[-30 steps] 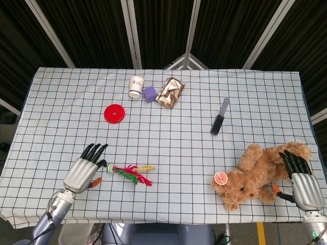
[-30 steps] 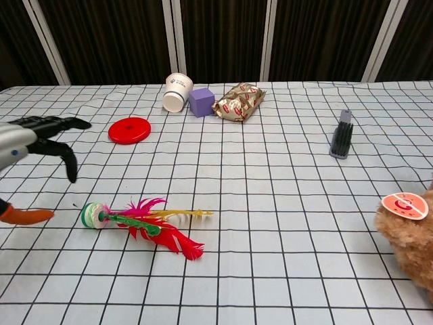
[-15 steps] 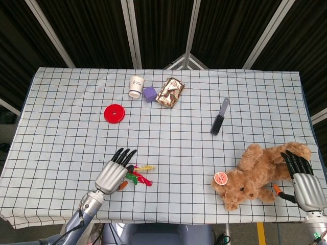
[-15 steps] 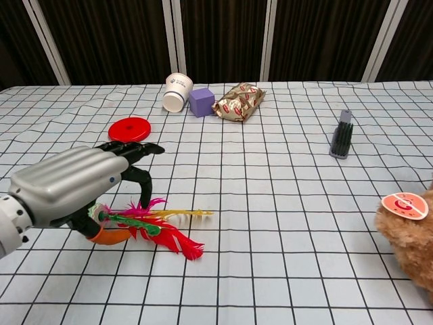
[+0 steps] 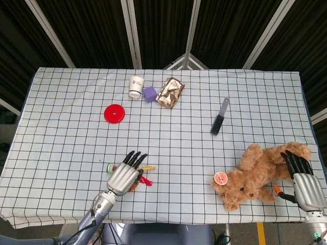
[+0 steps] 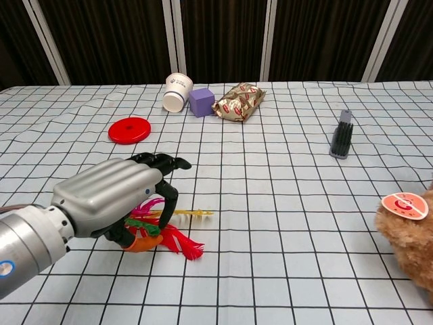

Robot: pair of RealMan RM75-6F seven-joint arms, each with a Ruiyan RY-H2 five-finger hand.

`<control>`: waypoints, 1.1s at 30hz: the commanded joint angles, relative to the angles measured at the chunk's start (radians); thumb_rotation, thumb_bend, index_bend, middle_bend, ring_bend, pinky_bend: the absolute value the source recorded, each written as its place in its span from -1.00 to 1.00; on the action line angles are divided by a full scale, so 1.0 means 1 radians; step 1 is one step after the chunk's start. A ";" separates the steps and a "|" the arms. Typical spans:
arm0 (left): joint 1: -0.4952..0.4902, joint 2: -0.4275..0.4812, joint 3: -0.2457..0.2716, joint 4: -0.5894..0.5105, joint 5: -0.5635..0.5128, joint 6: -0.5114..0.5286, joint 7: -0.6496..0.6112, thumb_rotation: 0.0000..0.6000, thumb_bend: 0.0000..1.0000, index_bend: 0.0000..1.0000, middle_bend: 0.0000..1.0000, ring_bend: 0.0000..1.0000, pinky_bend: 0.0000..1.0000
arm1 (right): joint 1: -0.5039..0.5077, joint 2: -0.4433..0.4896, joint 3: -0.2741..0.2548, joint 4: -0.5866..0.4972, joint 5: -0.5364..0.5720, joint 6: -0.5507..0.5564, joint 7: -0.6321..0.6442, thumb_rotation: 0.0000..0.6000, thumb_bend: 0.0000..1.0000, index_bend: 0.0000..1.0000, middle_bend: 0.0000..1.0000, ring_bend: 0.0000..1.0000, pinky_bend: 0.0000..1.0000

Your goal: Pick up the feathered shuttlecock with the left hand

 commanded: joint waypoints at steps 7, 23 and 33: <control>0.007 0.016 0.021 0.005 0.010 0.031 -0.031 1.00 0.18 0.27 -0.87 -1.00 -1.00 | 0.000 0.000 -0.002 -0.002 -0.003 0.000 -0.002 1.00 -0.32 -1.00 -1.00 -1.00 -1.00; 0.011 0.113 -0.038 -0.091 0.041 0.120 -0.147 1.00 0.24 0.27 -0.86 -1.00 -1.00 | -0.001 -0.001 -0.002 -0.001 0.000 -0.002 -0.002 1.00 -0.32 -1.00 -1.00 -1.00 -1.00; 0.017 0.192 -0.075 -0.122 0.039 0.160 -0.218 1.00 0.24 0.27 -0.85 -1.00 -1.00 | -0.001 -0.002 -0.003 -0.004 0.004 -0.006 -0.012 1.00 -0.32 -1.00 -1.00 -1.00 -1.00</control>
